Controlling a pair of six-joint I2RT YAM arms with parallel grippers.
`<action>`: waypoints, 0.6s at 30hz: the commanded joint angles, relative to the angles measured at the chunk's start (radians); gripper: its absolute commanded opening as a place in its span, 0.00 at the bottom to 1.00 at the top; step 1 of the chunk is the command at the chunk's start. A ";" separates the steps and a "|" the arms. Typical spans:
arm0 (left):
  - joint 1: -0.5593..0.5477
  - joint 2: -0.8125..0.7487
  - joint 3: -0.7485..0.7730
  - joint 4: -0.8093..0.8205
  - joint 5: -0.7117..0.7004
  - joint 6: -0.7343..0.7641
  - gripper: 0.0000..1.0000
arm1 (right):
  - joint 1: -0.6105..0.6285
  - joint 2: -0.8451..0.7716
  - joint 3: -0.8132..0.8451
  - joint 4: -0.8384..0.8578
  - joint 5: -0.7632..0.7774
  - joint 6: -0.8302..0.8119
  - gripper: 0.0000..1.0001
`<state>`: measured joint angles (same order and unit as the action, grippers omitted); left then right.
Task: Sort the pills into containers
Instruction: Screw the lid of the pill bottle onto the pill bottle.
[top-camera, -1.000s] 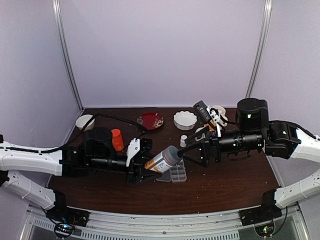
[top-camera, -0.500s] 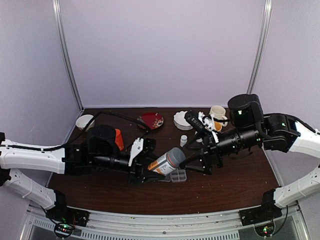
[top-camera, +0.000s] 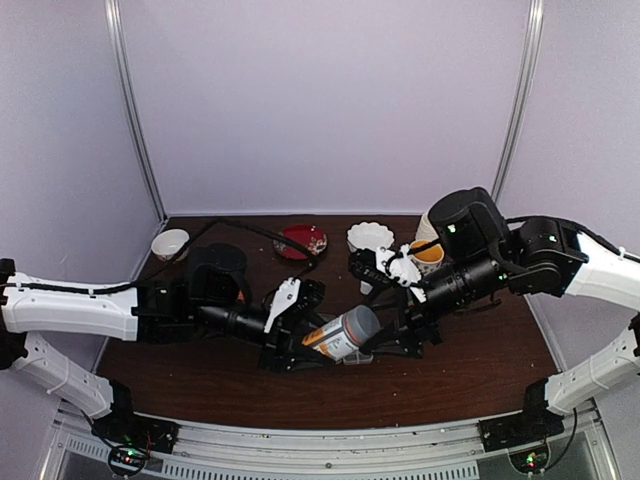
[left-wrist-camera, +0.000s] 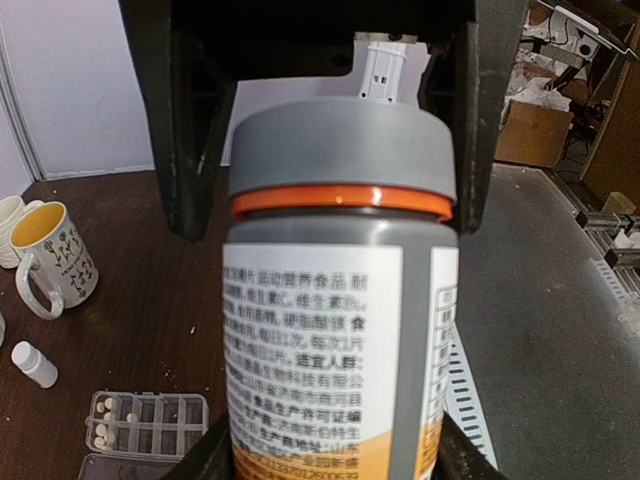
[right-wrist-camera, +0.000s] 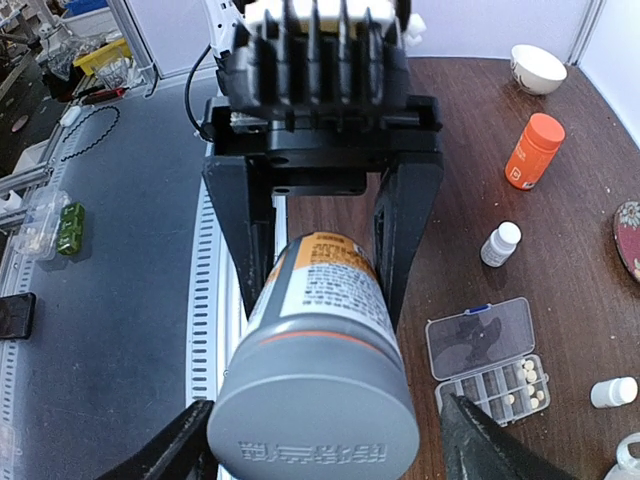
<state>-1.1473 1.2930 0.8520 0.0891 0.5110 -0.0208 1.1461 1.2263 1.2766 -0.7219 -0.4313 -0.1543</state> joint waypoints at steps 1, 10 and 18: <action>0.001 0.024 0.041 0.005 0.044 0.010 0.00 | 0.007 -0.041 -0.028 0.055 -0.002 -0.065 0.79; 0.002 0.041 0.055 -0.012 0.058 0.011 0.00 | 0.007 -0.069 -0.045 0.052 0.002 -0.087 0.84; 0.002 0.047 0.064 -0.022 0.058 0.011 0.00 | 0.009 -0.038 -0.030 0.036 0.000 -0.083 0.84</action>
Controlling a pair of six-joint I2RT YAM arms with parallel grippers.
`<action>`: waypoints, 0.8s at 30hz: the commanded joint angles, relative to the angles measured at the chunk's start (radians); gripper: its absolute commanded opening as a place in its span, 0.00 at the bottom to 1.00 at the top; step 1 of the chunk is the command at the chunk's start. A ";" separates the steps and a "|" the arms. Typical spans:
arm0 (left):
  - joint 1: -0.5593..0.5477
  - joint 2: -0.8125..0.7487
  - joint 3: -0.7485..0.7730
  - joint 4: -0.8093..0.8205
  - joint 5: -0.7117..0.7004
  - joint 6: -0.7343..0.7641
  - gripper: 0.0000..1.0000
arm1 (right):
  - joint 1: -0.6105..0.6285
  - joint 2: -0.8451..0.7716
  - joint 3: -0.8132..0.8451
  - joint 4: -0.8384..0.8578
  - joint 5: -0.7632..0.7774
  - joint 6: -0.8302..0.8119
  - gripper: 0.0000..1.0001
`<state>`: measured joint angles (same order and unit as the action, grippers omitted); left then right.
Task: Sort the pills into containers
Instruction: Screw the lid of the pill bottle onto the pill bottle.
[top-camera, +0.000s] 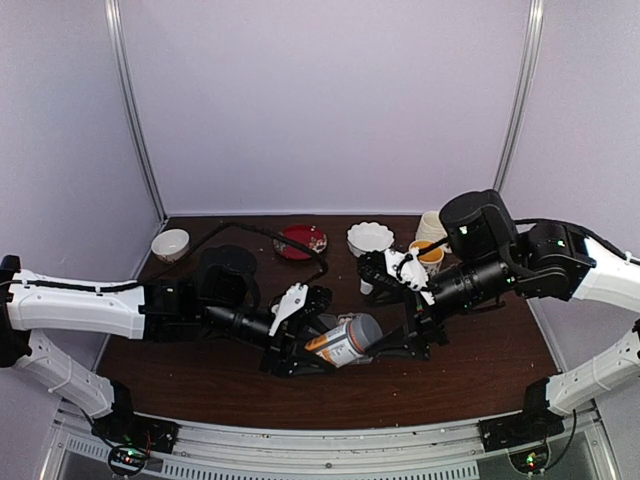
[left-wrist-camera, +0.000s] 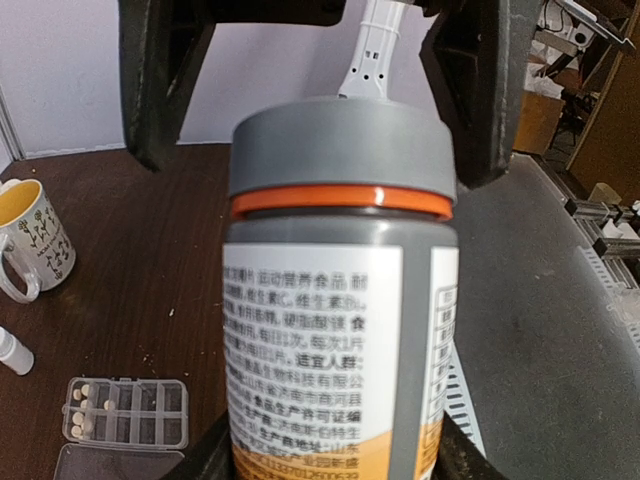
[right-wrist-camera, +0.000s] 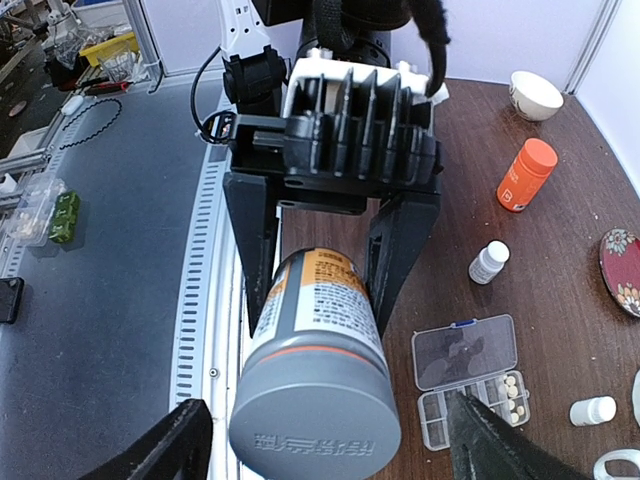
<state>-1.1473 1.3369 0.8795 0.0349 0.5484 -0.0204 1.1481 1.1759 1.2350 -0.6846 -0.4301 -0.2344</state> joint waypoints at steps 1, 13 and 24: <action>0.002 0.003 0.038 0.030 0.019 0.031 0.00 | 0.007 0.013 0.012 -0.002 -0.002 -0.002 0.85; 0.001 0.001 0.036 0.024 -0.009 0.049 0.00 | 0.009 0.049 0.021 0.008 0.018 0.055 0.40; 0.000 -0.033 0.030 -0.018 -0.456 0.245 0.00 | -0.002 0.035 -0.119 0.254 0.125 0.585 0.30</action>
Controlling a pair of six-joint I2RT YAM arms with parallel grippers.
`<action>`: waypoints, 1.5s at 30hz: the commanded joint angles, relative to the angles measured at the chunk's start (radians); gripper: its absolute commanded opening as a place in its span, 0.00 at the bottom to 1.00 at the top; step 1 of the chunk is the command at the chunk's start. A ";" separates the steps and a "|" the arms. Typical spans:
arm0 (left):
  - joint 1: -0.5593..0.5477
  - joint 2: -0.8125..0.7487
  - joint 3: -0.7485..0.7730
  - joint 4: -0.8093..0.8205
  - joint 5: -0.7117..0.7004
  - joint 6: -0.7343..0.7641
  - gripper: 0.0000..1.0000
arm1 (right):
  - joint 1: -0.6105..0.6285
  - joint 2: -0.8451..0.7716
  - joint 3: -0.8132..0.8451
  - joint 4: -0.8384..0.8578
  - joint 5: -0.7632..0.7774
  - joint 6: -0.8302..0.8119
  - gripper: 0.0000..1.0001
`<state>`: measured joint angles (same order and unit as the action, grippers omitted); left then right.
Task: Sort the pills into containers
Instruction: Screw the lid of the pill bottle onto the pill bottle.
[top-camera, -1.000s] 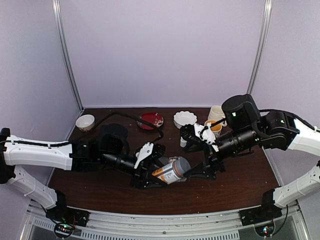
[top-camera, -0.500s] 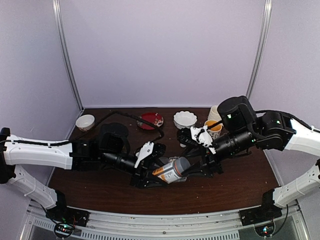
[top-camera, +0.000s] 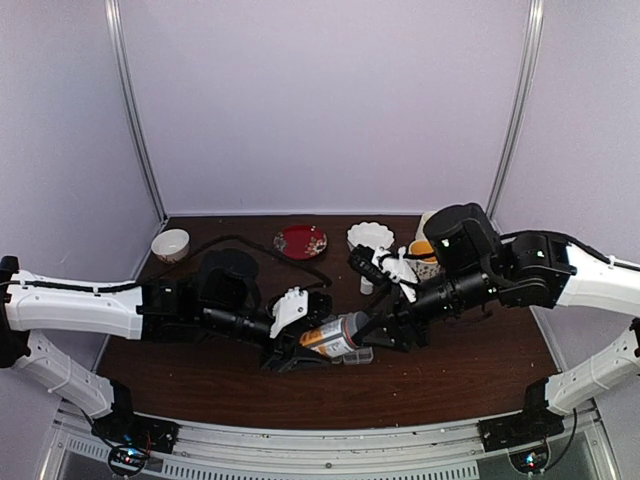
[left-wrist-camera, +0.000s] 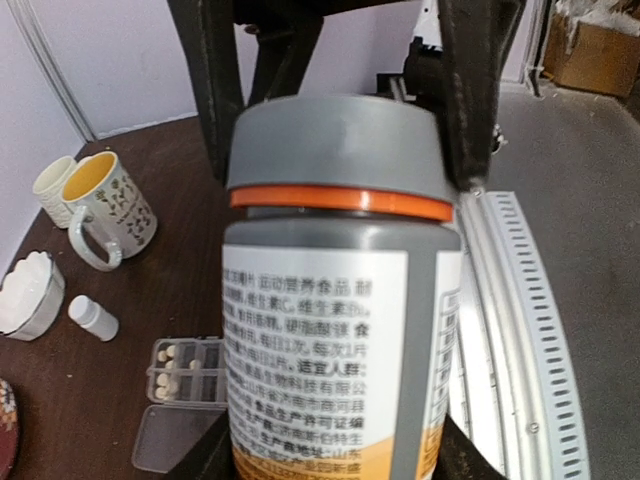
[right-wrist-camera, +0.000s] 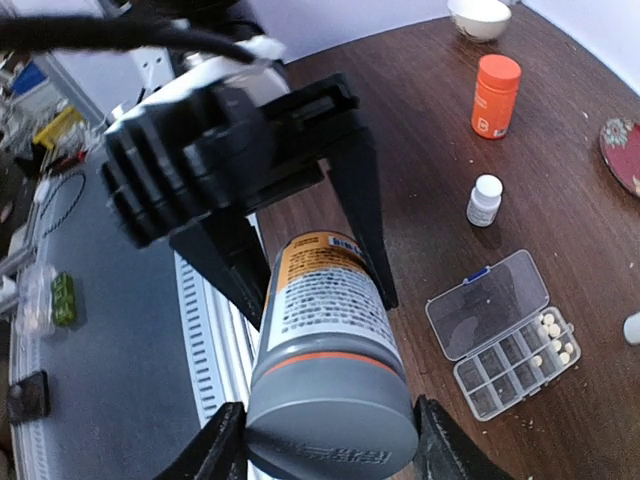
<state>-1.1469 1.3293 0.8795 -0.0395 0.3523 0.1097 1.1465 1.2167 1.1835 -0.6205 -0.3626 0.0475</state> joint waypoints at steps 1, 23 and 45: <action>0.000 -0.025 0.030 0.060 -0.305 0.152 0.00 | -0.001 -0.007 -0.094 0.231 0.074 0.380 0.28; -0.118 0.300 0.022 0.922 -1.125 1.257 0.00 | -0.158 -0.029 -0.309 0.683 0.059 1.276 0.20; -0.142 0.384 -0.050 1.015 -1.085 1.187 0.00 | -0.261 -0.322 -0.337 0.412 0.280 1.168 1.00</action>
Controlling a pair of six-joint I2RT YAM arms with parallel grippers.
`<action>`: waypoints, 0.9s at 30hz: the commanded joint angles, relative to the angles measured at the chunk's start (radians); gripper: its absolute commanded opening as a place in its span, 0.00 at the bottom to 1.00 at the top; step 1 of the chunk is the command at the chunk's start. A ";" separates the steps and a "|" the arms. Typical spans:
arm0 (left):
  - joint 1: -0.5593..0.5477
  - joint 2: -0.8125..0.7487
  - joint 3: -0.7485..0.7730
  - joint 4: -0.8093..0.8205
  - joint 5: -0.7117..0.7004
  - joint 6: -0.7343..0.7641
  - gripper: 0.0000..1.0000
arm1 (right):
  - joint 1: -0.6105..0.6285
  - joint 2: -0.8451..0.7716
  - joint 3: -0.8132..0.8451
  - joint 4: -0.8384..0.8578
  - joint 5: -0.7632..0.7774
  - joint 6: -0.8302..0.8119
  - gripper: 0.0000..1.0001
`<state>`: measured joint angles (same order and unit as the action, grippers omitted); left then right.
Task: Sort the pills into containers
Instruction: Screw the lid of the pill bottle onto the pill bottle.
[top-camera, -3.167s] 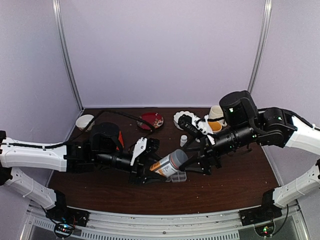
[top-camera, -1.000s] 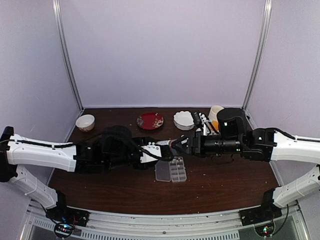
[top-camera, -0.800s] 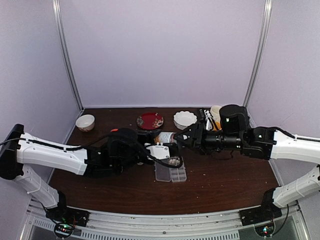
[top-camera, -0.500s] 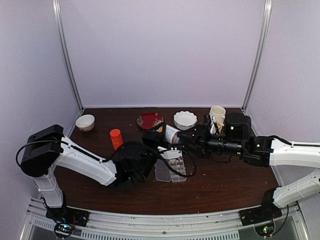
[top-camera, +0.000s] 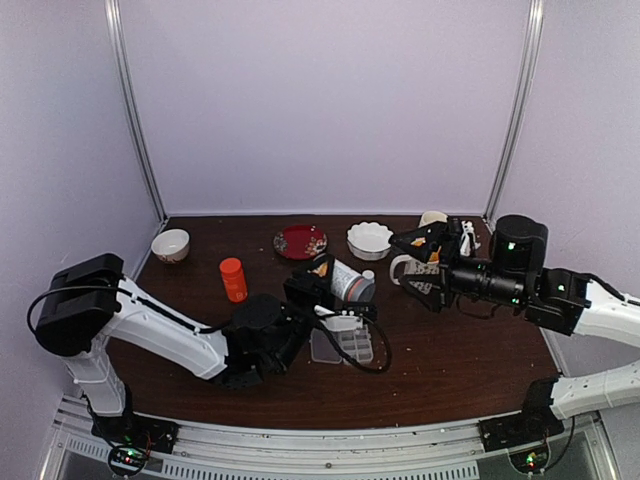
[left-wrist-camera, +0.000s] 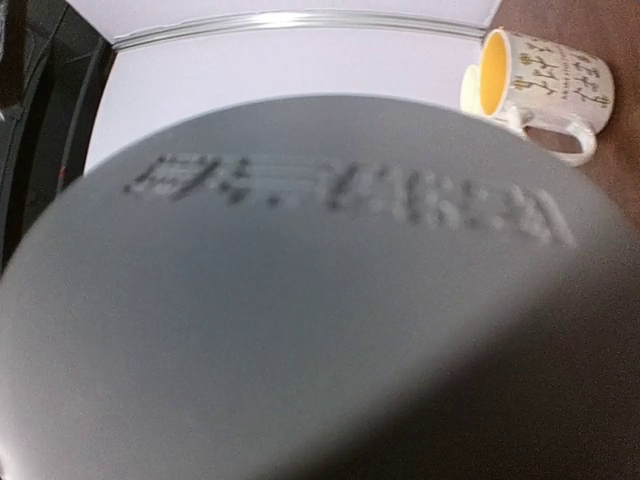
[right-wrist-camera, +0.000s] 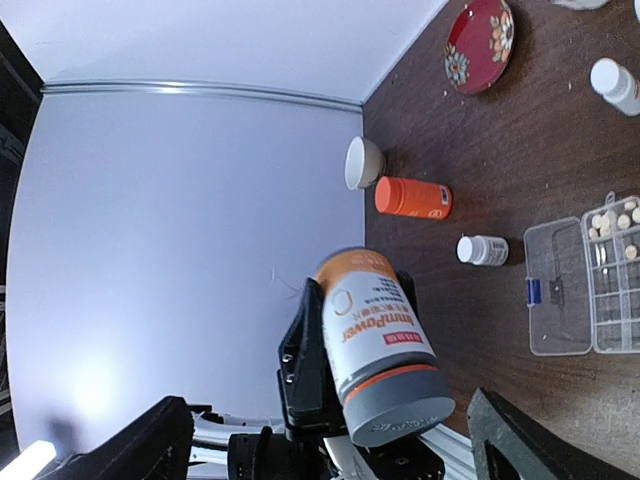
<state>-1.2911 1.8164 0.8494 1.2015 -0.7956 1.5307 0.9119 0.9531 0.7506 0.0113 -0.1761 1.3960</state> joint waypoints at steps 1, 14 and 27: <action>0.001 -0.142 -0.025 -0.308 0.097 -0.312 0.00 | -0.034 -0.067 0.117 -0.261 0.111 -0.240 1.00; 0.080 -0.401 0.144 -1.285 0.932 -1.018 0.00 | -0.018 -0.024 0.274 -0.510 -0.124 -1.345 0.89; 0.204 -0.349 0.311 -1.549 1.398 -1.280 0.00 | 0.167 0.045 0.361 -0.563 -0.248 -1.628 0.88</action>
<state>-1.0897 1.4384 1.0954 -0.2901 0.4625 0.3386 1.0306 0.9470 1.0660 -0.5316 -0.4213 -0.1543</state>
